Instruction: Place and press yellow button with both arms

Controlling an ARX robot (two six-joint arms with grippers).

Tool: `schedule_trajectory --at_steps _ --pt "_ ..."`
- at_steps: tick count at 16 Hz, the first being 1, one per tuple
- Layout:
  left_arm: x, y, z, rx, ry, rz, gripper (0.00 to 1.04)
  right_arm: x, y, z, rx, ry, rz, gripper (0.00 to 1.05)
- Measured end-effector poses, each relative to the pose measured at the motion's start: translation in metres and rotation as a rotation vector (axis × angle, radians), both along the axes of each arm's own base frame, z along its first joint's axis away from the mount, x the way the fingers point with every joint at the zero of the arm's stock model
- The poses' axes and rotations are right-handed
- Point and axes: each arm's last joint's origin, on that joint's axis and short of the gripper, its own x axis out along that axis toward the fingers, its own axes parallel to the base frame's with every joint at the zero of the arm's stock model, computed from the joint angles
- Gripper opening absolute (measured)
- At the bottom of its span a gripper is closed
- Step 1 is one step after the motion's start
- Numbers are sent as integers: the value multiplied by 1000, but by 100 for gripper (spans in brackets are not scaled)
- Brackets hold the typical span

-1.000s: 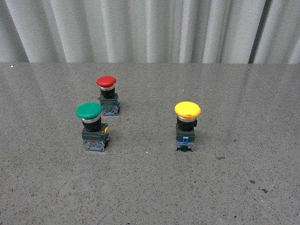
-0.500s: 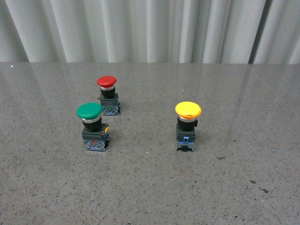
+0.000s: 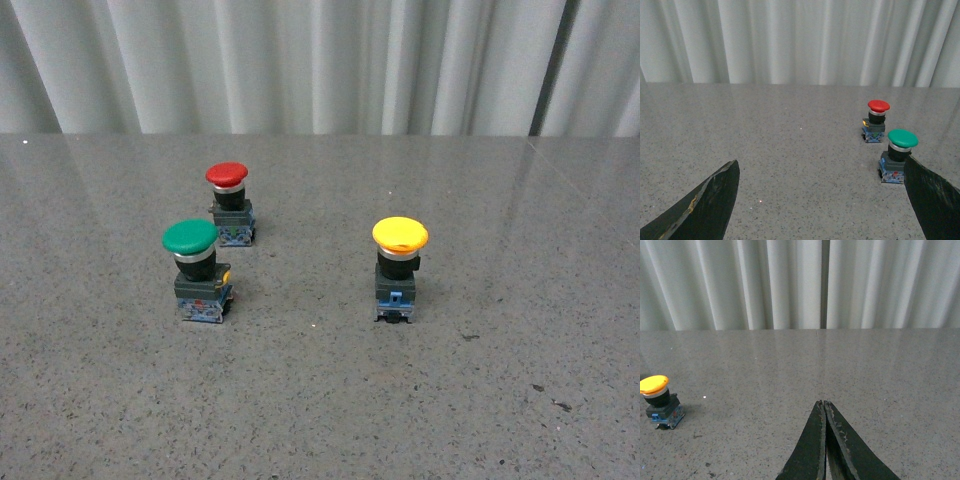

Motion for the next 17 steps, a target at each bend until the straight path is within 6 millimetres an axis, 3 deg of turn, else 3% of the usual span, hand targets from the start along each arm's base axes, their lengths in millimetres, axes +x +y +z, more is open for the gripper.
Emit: schedule_trajectory --at_steps 5,6,12,13,16,17 --pt "0 0 0 0 0 0 98 -11 0 -7 0 48 0 2" --pt "0 0 0 0 0 -1 98 -13 0 -1 0 -13 0 2" --pt "0 0 0 0 0 0 98 -13 0 -3 0 7 0 2" --pt "0 0 0 0 0 0 98 -13 0 -3 -1 7 0 18" --pt "0 0 0 0 0 0 98 -13 0 -3 0 7 0 88" --pt "0 0 0 0 0 0 98 -13 0 -3 0 7 0 99"
